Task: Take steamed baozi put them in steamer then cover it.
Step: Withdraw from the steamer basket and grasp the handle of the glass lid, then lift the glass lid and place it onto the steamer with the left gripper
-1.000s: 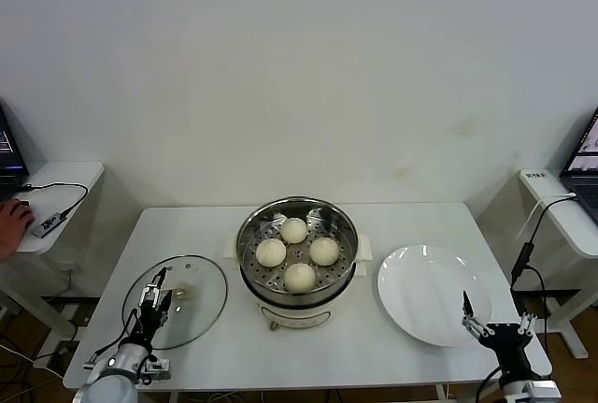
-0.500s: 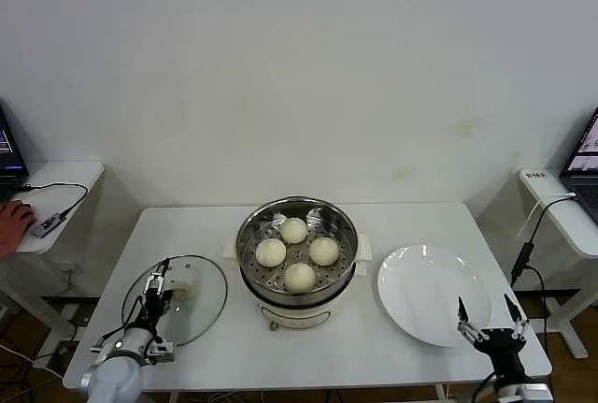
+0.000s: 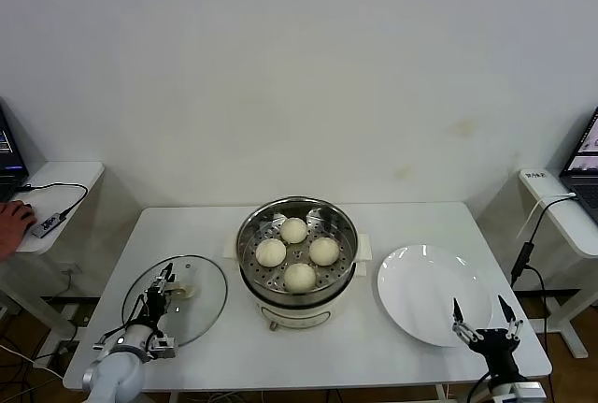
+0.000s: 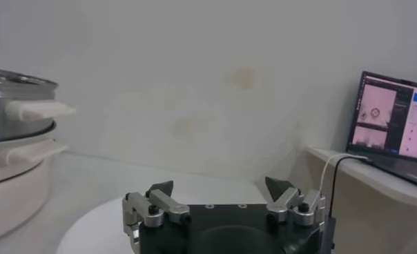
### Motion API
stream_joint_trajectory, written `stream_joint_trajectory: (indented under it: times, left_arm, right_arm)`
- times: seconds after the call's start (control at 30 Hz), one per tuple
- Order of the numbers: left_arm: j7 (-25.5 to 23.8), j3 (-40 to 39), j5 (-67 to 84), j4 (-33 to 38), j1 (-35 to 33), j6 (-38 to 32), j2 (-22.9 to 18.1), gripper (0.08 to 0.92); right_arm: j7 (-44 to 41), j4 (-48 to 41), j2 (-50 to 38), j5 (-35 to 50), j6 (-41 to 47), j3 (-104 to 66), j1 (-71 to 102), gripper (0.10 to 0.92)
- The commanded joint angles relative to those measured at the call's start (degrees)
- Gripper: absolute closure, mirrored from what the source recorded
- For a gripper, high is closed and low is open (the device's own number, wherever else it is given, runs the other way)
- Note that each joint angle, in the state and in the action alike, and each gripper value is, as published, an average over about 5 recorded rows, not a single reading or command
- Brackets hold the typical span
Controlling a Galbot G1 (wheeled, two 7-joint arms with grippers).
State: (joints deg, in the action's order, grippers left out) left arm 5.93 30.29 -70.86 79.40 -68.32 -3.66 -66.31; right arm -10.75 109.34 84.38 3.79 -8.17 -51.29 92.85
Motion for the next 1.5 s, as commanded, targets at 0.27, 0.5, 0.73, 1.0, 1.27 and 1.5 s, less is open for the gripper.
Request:
stream_joint_trajectory:
  times: [0.27, 0.5, 0.73, 1.0, 1.27, 1.5]
  left_arm:
    - [5.4, 1.3, 1.5, 4.1, -2.9, -0.1, -0.7, 0.809]
    - [6.3, 4.3, 0.3, 13.0, -6.7, 1.5, 0.0, 0.856]
    - [0.0, 8.1, 2.3, 25.8, -9.7, 6.4, 3.7, 0.856]
    - [-5.5, 6.2, 12.1, 35.9, -9.5, 13.3, 8.1, 0.856]
    - [-5.9, -6.5, 23.7, 40.5, -4.0, 21.2, 14.2, 0.856]
    - [-12.5, -20.4, 12.0, 38.6, 5.8, 29.2, 7.6, 0.856]
  right_arm:
    - [-0.1, 0.6, -0.1, 0.0, 0.1, 0.7, -0.1, 0.203]
    - [-0.2, 1.4, -0.2, -0.3, 0.1, 1.5, 0.4, 0.203]
    - [-0.4, 1.1, -0.6, -1.4, 0.0, 2.1, 0.0, 0.203]
    - [0.1, 1.3, -0.9, -5.2, -0.1, 3.3, 1.2, 0.203]
    - [2.8, 2.9, 1.4, -8.9, 0.9, 4.7, 2.5, 0.203]
    - [5.8, 2.7, 2.9, -13.4, 1.3, 5.1, 2.3, 0.203]
